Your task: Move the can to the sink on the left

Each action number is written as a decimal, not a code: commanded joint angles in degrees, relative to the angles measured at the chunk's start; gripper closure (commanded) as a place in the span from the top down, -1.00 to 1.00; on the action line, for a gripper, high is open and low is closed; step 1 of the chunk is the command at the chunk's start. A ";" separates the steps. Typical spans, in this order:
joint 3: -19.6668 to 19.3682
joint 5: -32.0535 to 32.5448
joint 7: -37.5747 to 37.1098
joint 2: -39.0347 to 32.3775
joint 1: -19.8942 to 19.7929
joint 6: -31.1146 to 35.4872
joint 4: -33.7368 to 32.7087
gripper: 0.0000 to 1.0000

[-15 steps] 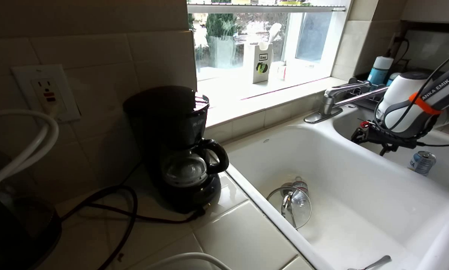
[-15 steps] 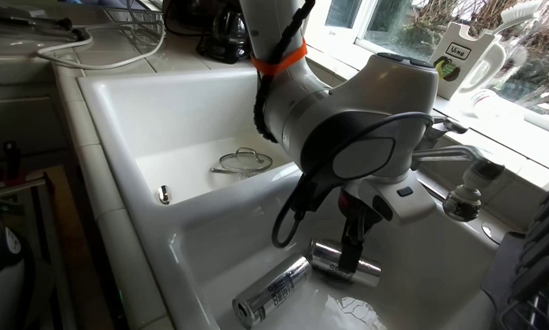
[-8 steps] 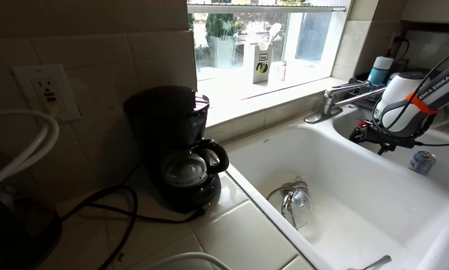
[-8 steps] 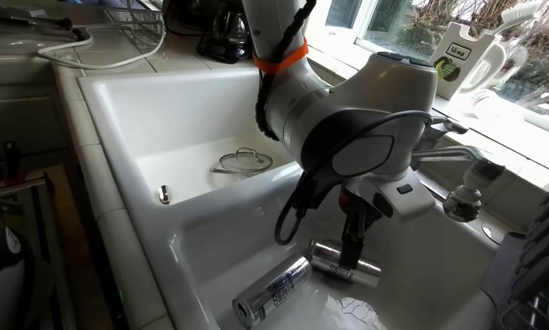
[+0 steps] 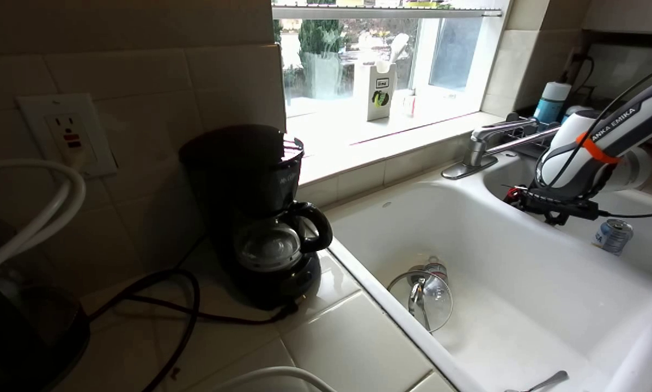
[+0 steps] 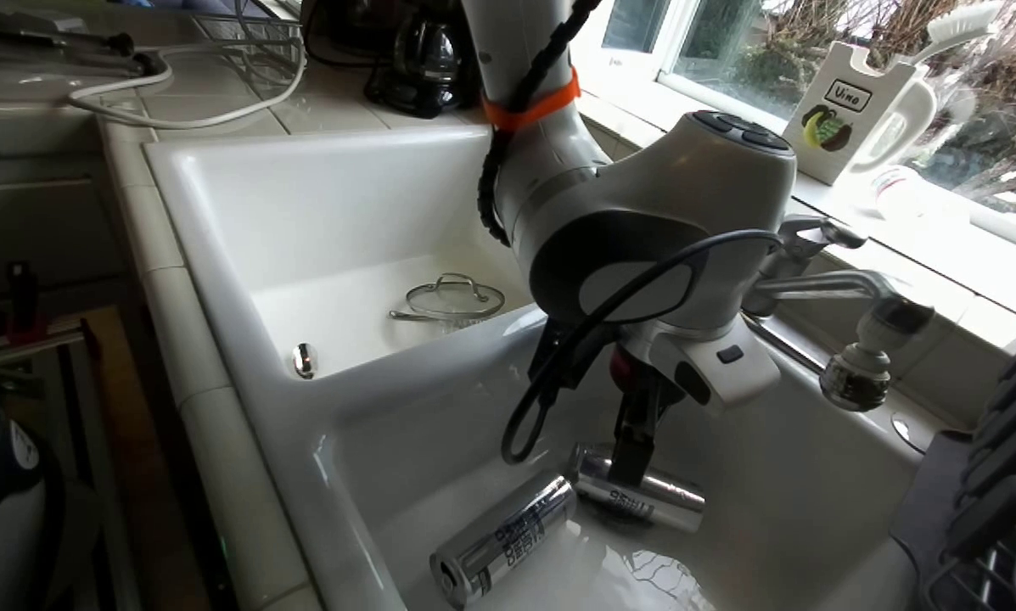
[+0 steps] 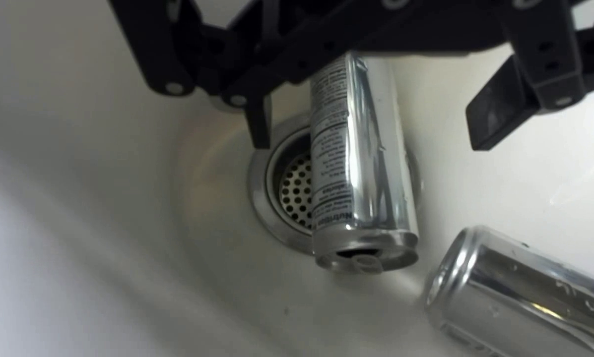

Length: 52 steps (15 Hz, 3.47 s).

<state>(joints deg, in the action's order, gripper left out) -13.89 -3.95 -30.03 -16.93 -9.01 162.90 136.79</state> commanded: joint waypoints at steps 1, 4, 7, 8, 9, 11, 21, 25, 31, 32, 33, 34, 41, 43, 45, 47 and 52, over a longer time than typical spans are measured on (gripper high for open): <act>0.43 -3.37 3.29 -1.83 0.12 -1.94 -0.99 1.00; 0.79 -5.07 4.56 -3.04 -0.53 -3.13 -1.42 1.00; 1.25 -7.41 6.09 -3.67 -1.50 -5.01 -2.20 1.00; 1.43 -8.20 6.76 -3.67 -1.92 -5.78 -2.43 1.00; 1.55 -8.95 7.65 -3.66 -2.45 -6.49 -2.76 1.00; 2.56 -11.22 10.42 -3.55 -4.08 -8.35 -3.50 1.00; 5.04 -19.01 19.65 -6.48 -8.55 -13.83 -8.03 1.00; 6.12 -21.36 20.33 -7.77 -9.12 -13.68 -9.36 1.00; 7.05 -22.69 20.89 -9.50 -9.16 -13.07 -10.80 0.75; 7.13 -22.74 20.98 -9.75 -9.22 -13.05 -10.95 0.47; 7.14 -22.74 21.01 -9.92 -9.27 -13.13 -11.01 0.31; 7.16 -22.76 21.08 -10.09 -9.32 -13.17 -11.14 0.15; 6.97 -22.44 21.19 -9.92 -9.17 -13.44 -11.18 -0.53; 6.36 -21.54 20.43 -8.69 -8.58 -13.93 -10.29 -0.53; 5.67 -20.42 19.69 -7.08 -7.82 -14.18 -9.03 -0.53; 5.31 -19.75 19.36 -5.45 -7.24 -13.97 -7.76 -0.53; 4.65 -18.10 19.08 -0.45 -5.93 -13.68 -4.45 -0.53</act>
<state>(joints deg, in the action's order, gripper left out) -7.96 -23.97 -9.93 -22.04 -16.40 150.36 128.81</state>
